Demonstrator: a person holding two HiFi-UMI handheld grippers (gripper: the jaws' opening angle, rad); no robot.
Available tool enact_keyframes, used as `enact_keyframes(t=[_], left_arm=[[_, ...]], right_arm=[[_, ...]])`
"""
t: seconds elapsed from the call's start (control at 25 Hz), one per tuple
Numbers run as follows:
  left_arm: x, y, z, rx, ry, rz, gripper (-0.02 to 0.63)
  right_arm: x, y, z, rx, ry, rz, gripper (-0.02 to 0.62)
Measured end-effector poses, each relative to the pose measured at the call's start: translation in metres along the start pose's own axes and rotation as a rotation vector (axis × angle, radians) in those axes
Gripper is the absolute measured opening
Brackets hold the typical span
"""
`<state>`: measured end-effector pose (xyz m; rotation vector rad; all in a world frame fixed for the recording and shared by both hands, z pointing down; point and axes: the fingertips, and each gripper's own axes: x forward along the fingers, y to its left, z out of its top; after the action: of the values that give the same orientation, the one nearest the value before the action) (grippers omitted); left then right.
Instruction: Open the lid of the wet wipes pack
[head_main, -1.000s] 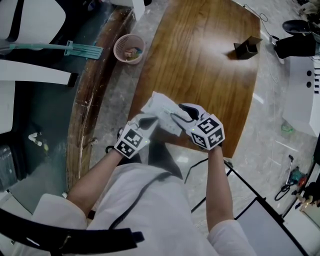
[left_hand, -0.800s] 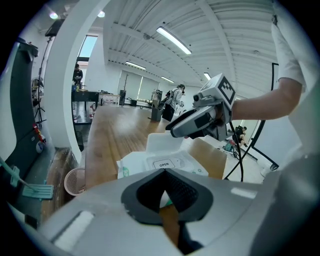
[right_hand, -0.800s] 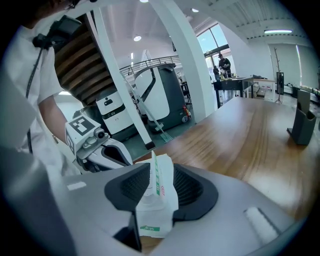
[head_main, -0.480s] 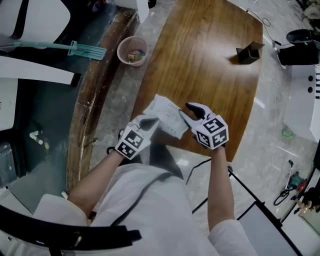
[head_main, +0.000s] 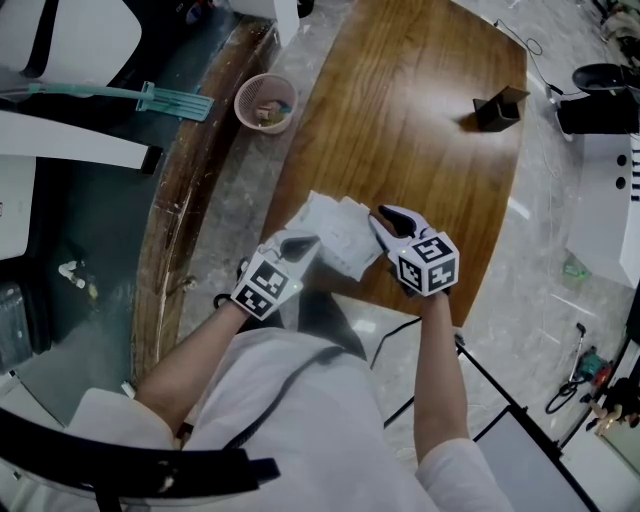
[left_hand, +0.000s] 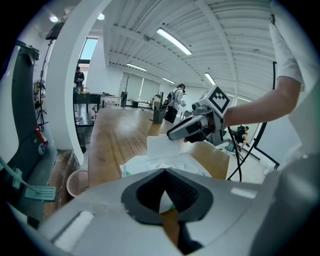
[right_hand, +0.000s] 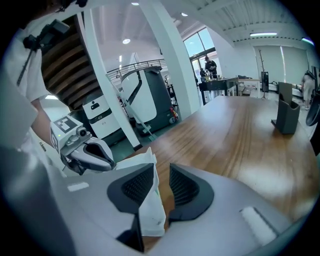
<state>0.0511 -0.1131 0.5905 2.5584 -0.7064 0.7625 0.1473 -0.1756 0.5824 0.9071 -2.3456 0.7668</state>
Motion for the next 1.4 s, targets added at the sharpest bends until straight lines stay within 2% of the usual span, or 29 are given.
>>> enact_keyframes(t=[0.36,0.72,1.04,1.24,1.4], left_arm=[[-0.002,0.003,0.003,0.004,-0.008,0.010,0.003],[-0.009,0.003,0.015,0.032,-0.025,-0.010,0.003],[-0.036,-0.004,0.058,0.104,-0.116,-0.056,0.003],[-0.057,-0.016,0.085,0.162,-0.173,-0.105,0.003],[-0.076,-0.025,0.106,0.165,-0.230,-0.140,0.003]], right_arm=[[0.004,-0.011,-0.010,0.073,-0.014,-0.033,0.094],[-0.007,-0.002,0.002,0.059,-0.046,-0.065,0.095],[-0.048,0.020,0.031,0.096,-0.216,-0.169,0.095],[-0.088,0.058,0.045,0.085,-0.363,-0.265,0.057],[-0.124,0.091,0.054,0.107,-0.492,-0.350,0.031]])
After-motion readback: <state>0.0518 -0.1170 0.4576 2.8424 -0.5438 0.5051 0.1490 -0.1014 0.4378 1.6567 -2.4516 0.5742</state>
